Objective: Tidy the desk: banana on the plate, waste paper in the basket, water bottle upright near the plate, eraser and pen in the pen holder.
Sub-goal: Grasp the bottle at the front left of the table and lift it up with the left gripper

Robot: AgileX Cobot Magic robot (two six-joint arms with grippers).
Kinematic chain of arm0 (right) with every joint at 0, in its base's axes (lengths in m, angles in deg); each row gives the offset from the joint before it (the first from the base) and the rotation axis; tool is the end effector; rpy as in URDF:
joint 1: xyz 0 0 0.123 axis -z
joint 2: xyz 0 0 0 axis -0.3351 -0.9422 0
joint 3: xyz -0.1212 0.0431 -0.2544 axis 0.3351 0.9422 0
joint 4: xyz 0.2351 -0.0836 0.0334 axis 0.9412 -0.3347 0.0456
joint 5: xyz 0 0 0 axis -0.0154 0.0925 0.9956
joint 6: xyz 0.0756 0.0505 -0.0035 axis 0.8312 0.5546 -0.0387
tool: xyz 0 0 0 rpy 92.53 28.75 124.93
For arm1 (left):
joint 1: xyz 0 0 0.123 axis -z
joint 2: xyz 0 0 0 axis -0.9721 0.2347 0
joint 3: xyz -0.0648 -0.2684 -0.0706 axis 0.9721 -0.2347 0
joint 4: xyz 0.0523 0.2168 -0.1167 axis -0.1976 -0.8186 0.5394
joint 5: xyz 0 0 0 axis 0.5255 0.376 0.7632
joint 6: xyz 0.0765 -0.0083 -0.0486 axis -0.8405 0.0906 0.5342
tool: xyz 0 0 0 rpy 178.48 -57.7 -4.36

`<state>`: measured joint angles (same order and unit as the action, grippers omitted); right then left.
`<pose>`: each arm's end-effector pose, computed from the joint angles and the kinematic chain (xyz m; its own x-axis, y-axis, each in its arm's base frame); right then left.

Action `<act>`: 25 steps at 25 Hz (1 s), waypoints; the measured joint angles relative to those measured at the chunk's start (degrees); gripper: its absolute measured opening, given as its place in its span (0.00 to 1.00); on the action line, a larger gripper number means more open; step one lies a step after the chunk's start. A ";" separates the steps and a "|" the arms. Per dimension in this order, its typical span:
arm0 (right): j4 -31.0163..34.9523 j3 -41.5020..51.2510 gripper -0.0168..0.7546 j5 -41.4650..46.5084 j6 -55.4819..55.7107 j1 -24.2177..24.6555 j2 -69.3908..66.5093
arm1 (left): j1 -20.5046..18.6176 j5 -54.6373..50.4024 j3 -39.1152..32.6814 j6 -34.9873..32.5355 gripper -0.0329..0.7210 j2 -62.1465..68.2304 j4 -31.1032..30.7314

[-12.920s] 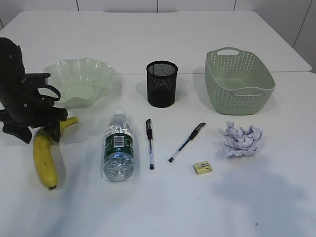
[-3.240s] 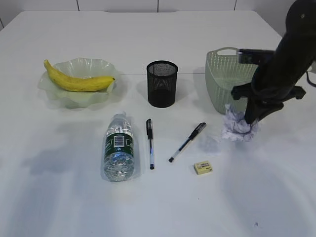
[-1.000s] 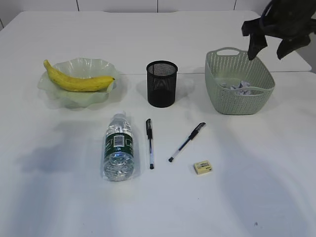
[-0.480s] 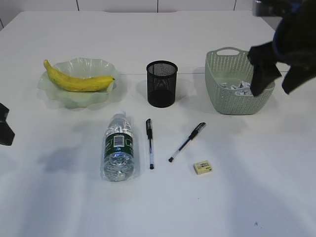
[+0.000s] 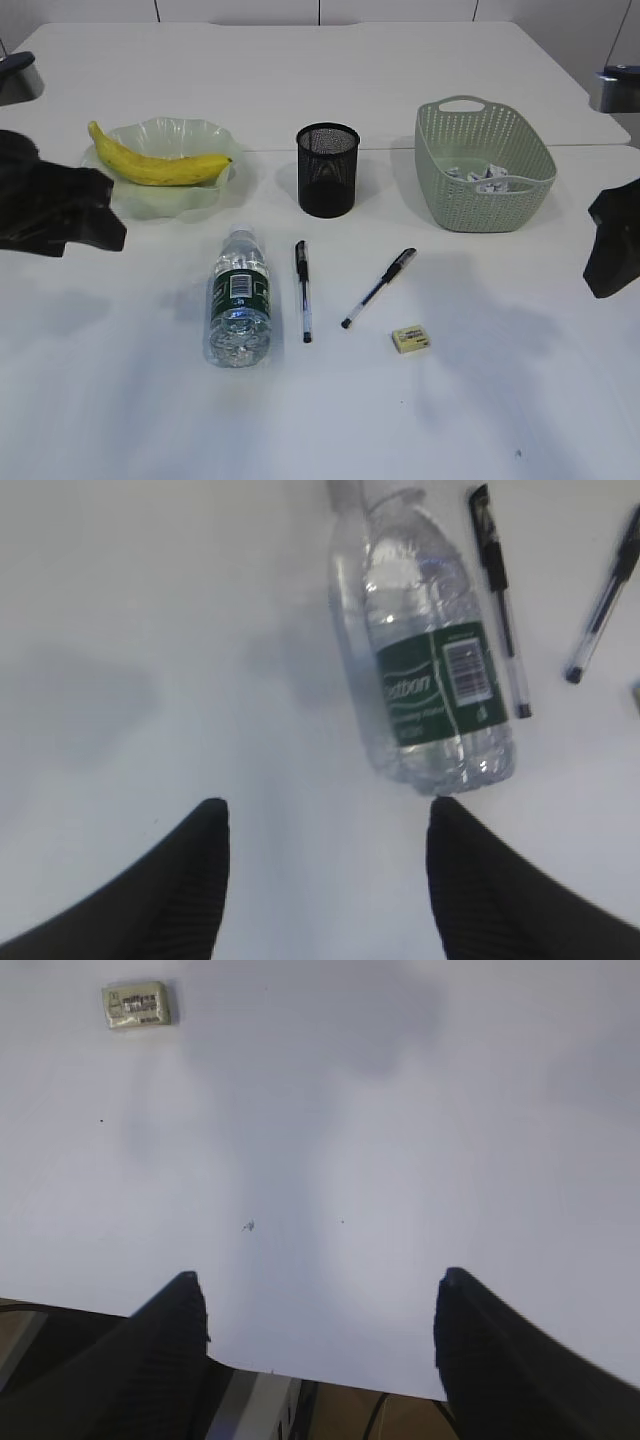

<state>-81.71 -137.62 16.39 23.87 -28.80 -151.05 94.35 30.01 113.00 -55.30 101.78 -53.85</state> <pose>0.2504 0.0461 0.2928 -0.9774 -0.1370 -0.1610 -0.1484 0.9870 0.0614 0.2591 -0.0951 0.2595 -0.8861 -0.0541 -0.4603 0.0793 0.9609 -0.2655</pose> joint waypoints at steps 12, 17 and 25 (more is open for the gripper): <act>0.03 0.62 0.71 -0.03 2.20 0.00 2.31 | 9.15 2.85 14.53 4.71 0.74 15.09 2.23; 0.15 0.62 0.71 -0.37 2.46 0.00 2.31 | 12.39 6.94 14.91 10.30 0.75 21.33 -1.75; 0.25 0.62 0.71 -0.58 2.55 0.00 2.31 | 12.78 7.05 15.50 26.97 0.75 27.62 -10.17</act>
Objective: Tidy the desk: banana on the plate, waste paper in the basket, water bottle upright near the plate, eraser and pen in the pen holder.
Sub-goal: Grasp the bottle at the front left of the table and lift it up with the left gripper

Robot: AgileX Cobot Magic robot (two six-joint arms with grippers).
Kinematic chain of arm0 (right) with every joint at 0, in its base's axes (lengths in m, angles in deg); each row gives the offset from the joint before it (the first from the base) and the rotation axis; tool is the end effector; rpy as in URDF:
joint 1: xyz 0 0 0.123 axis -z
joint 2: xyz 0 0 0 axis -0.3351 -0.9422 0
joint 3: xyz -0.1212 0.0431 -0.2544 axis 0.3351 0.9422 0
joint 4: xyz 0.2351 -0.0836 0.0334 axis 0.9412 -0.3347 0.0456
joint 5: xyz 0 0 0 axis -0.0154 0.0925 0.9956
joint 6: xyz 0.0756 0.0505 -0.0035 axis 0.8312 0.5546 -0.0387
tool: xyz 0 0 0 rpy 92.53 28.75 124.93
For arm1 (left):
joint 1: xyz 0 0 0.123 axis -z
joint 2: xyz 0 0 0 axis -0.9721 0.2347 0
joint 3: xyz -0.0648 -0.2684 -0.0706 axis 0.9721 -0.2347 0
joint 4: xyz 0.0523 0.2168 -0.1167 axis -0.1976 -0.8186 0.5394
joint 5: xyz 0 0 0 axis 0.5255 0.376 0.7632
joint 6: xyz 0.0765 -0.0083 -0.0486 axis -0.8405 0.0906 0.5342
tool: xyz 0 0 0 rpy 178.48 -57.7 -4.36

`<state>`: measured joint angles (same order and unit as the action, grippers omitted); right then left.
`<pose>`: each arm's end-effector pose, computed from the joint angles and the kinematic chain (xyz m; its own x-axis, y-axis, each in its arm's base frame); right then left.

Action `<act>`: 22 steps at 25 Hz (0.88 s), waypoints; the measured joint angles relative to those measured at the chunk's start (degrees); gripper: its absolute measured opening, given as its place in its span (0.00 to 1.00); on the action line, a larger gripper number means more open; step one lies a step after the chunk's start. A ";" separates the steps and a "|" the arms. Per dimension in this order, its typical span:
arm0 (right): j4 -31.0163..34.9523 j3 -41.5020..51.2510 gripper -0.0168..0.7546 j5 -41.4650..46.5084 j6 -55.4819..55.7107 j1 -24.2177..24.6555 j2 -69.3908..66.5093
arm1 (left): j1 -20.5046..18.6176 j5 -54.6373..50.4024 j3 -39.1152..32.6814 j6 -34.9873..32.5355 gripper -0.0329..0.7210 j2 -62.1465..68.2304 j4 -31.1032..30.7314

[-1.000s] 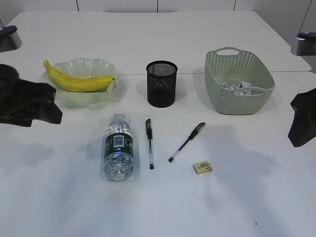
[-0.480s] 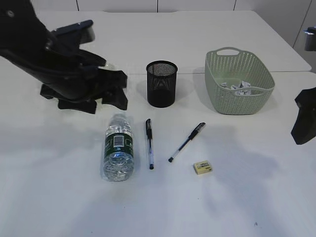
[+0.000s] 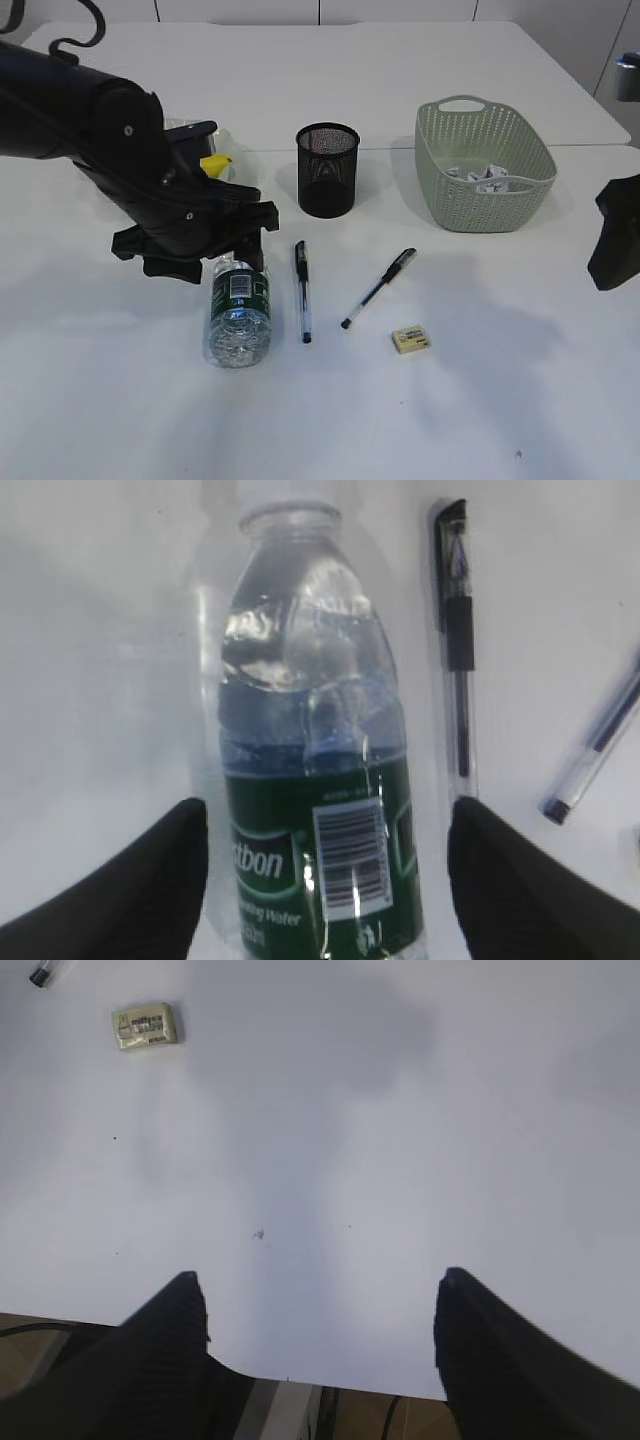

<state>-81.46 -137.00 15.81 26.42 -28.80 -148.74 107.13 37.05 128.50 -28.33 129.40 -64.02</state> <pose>0.2432 0.0453 0.3002 -0.9764 -0.0897 -0.1967 -0.1062 0.9915 0.0749 0.3276 -0.1954 0.1791 -0.9261 -0.1660 -0.3388 -0.0715 0.9589 -0.2745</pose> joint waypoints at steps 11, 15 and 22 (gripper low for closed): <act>0.00 0.00 0.71 -1.07 0.33 0.00 0.00 | 0.00 -3.79 9.91 6.74 0.83 5.34 -6.44; 0.00 0.00 0.71 -1.57 0.33 0.00 0.00 | 0.00 -6.40 10.76 8.35 0.85 6.82 -6.46; 0.00 0.00 0.71 -1.79 0.46 0.00 0.00 | 0.00 -8.78 10.86 10.70 0.85 8.71 -6.70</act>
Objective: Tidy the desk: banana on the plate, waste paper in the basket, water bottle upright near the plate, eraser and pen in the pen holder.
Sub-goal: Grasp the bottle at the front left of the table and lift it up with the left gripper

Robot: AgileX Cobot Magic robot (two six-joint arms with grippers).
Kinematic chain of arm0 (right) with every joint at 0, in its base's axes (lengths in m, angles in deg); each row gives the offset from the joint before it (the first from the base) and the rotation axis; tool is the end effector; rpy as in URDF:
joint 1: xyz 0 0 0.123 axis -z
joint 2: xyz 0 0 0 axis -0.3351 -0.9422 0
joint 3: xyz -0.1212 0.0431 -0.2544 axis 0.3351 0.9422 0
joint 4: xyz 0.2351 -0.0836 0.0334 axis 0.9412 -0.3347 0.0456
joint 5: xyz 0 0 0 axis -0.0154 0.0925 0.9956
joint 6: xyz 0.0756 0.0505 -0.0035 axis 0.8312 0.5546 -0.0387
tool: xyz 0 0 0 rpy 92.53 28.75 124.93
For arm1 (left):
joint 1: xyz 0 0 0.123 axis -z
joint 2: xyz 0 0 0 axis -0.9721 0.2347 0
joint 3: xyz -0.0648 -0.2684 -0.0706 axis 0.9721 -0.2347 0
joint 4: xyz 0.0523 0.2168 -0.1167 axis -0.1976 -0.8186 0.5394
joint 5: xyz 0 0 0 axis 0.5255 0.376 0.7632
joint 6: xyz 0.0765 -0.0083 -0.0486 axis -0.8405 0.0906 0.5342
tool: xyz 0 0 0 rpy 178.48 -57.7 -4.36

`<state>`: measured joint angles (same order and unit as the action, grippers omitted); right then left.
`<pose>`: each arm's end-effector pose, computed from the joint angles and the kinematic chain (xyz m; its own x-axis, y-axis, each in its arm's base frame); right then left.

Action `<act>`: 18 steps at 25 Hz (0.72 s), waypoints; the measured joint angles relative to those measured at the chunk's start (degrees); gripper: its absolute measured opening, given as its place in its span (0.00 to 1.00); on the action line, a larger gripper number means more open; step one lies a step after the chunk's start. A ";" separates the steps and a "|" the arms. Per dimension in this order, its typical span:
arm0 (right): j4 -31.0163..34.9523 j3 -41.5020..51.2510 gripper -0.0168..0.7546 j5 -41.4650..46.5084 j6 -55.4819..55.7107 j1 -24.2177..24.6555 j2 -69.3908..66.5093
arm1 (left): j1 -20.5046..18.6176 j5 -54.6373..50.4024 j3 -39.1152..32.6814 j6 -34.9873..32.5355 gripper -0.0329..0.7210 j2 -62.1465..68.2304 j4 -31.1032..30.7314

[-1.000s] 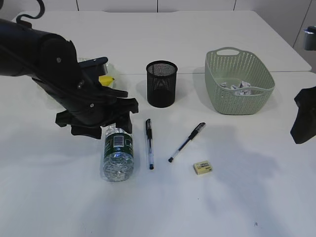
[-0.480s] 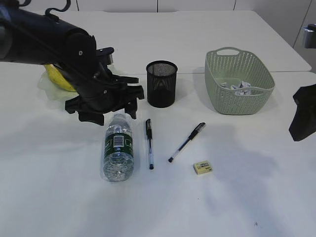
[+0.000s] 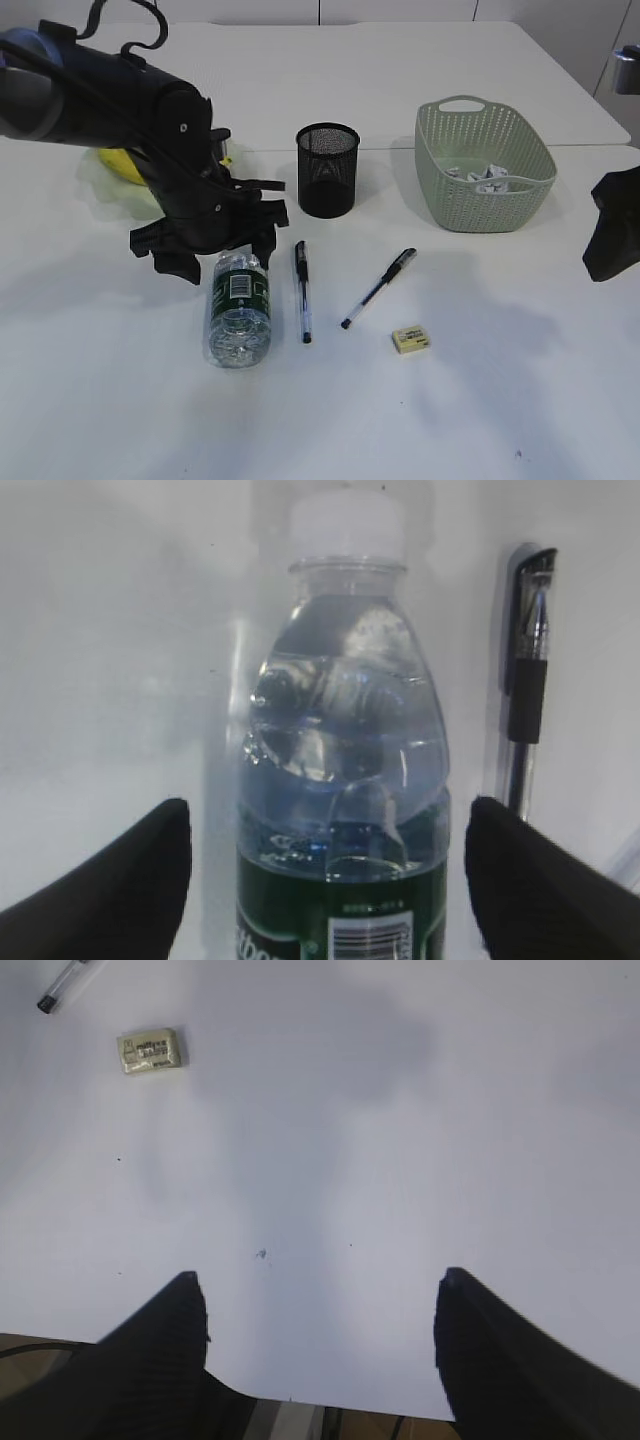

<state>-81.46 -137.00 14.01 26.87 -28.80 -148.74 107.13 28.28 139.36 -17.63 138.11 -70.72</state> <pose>0.2459 0.0457 0.3008 -0.9708 -0.0789 -0.2267 -0.0988 0.9920 0.0780 0.3589 -0.2064 0.1624 -0.9270 -0.2474 -0.2818 -0.2007 0.9621 -0.1845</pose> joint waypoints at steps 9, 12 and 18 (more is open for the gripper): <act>0.00 0.00 0.71 -0.12 0.00 0.00 0.00 | 0.00 0.75 0.12 0.12 0.84 2.03 0.44; 0.00 0.00 0.71 -0.33 0.00 0.00 0.00 | 0.00 2.50 0.12 0.12 0.83 2.03 0.44; -0.10 0.00 0.71 -0.45 0.00 0.00 0.00 | 0.00 3.26 0.12 0.12 0.83 2.76 0.44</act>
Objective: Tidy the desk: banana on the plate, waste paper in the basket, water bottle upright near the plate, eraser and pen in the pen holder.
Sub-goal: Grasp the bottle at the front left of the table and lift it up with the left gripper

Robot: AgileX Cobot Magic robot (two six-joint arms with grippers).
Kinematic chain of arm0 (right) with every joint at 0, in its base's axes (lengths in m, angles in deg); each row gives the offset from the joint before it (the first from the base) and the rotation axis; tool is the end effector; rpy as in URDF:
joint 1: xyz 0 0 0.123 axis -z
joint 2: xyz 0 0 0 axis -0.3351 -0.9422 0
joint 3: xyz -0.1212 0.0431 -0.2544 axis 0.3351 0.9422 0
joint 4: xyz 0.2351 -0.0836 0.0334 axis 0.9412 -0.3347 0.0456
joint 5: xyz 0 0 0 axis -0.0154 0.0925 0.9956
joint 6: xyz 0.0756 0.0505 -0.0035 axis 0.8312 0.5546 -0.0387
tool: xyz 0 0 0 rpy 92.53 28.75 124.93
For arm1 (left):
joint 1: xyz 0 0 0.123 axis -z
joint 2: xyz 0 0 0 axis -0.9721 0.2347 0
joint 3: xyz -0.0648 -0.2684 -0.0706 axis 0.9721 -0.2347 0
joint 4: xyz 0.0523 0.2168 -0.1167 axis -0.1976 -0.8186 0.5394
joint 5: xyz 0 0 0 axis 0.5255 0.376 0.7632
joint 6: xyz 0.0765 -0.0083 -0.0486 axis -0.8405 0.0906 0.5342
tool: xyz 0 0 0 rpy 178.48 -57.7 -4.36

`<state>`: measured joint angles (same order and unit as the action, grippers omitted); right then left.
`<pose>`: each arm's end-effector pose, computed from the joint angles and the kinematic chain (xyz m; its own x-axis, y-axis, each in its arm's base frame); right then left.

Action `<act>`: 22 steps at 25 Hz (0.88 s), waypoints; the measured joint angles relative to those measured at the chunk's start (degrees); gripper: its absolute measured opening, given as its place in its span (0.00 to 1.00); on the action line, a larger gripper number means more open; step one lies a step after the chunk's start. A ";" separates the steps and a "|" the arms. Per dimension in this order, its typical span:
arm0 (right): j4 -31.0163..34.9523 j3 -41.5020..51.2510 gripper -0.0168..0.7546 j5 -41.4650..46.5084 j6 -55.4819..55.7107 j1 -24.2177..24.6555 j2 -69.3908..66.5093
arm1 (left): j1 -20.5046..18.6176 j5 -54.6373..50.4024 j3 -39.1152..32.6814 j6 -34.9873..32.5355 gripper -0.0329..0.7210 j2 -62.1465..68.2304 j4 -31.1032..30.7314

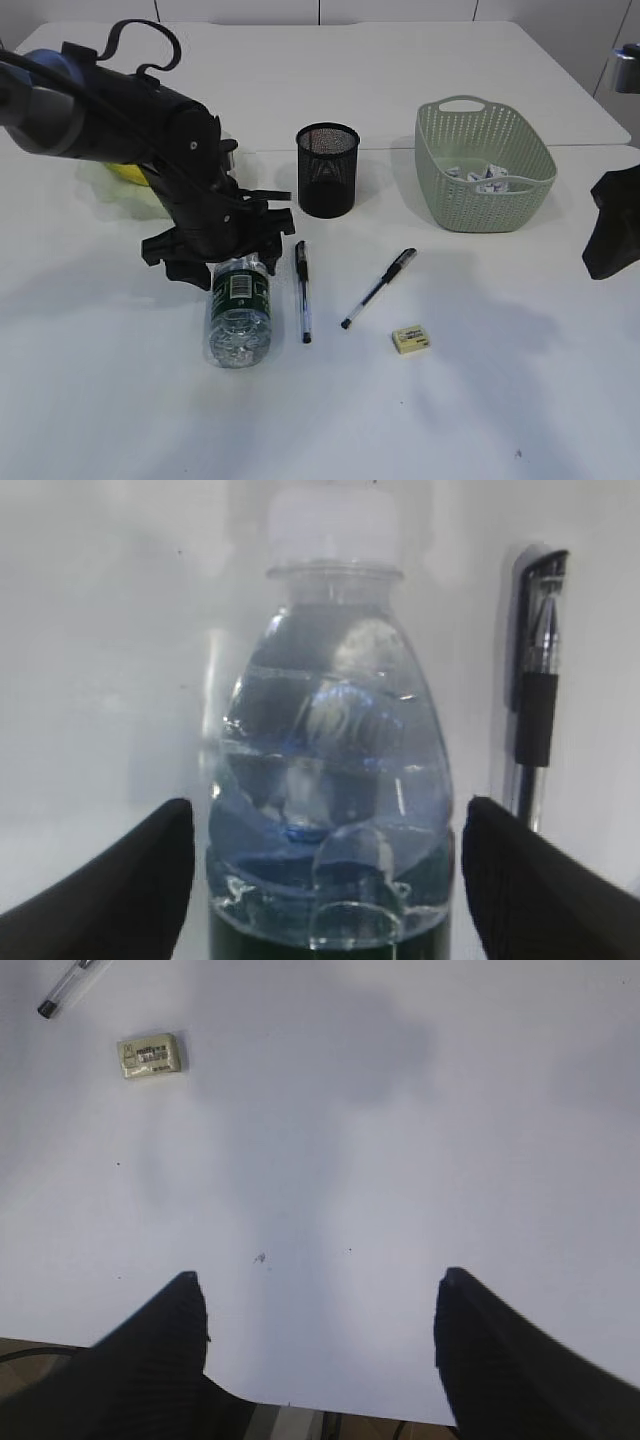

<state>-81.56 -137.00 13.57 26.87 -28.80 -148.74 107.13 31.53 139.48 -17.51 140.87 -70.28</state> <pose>0.2466 0.0456 0.3010 -0.9690 -0.0788 -0.2342 -0.0992 0.9921 0.0767 0.3643 -0.2105 0.1445 -0.9255 -0.2528 -0.2819 -0.2014 0.9591 -0.1988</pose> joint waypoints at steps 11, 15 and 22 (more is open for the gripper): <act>0.00 0.00 0.71 0.00 0.00 0.00 0.00 | 0.00 1.01 0.08 0.00 0.83 1.52 0.00; 0.00 0.00 0.71 0.00 0.00 0.00 0.00 | 0.00 2.33 0.08 0.00 0.81 1.58 -0.12; 0.00 0.00 0.71 0.00 0.00 0.00 0.00 | 0.00 2.58 0.08 0.10 0.65 1.58 -0.32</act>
<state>-81.56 -137.00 13.57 26.87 -28.80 -148.74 107.13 34.12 139.56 -17.41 142.45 -70.60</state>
